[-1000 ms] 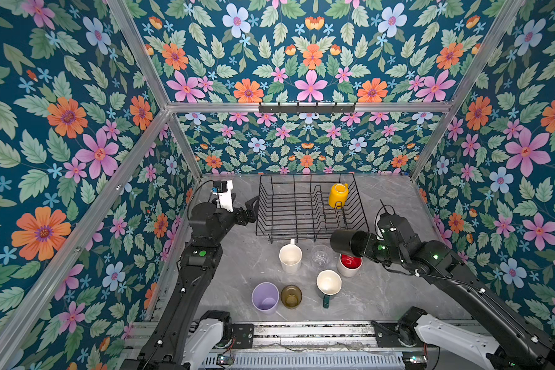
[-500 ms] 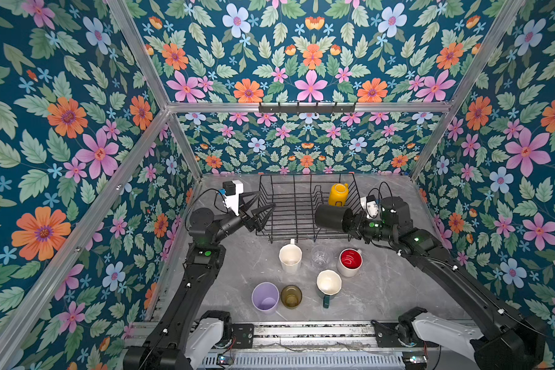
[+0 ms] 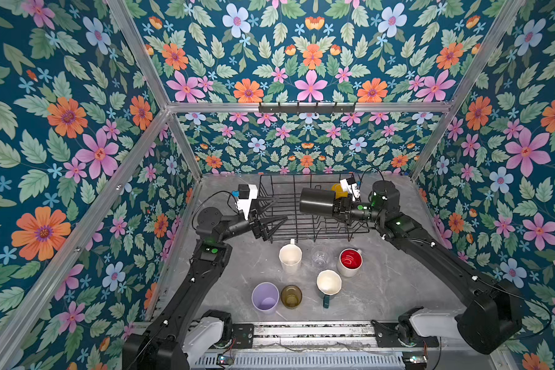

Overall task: Load the cups into the dish rack
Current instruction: 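Carry the black mug over the rack while the left gripper reaches in, then hold the black mug with the right gripper while the left gripper closes on its base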

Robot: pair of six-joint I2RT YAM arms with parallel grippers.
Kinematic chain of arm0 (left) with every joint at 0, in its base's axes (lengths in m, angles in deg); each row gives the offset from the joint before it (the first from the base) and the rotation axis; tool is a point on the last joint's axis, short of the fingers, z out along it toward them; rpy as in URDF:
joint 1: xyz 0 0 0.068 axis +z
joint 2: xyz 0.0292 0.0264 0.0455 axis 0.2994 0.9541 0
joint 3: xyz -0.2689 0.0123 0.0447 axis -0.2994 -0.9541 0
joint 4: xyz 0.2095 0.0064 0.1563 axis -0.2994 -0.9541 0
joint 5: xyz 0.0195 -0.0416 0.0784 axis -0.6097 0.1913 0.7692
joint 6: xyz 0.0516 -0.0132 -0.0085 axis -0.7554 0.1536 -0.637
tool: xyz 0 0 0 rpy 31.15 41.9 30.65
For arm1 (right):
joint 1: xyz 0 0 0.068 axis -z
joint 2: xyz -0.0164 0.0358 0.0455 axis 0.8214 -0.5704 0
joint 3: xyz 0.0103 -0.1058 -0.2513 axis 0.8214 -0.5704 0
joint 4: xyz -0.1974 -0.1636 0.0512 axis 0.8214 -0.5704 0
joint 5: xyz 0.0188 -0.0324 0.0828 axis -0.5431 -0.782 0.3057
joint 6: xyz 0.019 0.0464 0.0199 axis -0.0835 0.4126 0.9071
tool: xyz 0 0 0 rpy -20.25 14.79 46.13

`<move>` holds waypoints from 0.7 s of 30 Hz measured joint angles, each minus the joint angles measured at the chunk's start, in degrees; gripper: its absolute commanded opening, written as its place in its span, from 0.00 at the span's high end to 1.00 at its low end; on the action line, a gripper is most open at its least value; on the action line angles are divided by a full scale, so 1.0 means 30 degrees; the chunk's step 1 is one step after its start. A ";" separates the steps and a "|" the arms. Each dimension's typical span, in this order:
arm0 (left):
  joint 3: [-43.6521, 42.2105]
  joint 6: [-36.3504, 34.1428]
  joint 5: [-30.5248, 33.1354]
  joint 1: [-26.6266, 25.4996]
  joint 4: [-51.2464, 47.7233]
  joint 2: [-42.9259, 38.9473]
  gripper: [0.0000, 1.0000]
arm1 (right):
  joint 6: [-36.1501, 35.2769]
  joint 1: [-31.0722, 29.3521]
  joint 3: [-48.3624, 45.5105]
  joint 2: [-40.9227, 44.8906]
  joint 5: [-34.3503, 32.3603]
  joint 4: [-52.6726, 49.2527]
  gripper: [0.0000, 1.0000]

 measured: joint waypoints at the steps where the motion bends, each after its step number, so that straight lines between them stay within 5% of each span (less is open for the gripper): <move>1: 0.0022 0.0007 -0.0131 -0.0058 -0.0044 0.0036 0.05 | 0.0000 -0.0219 0.0138 -0.0160 0.0175 0.0182 1.00; 21: 0.0022 -0.0998 -0.0605 -0.0240 -0.1100 -0.0335 0.03 | 0.0248 -0.2594 0.0823 -0.1953 0.1967 0.1734 1.00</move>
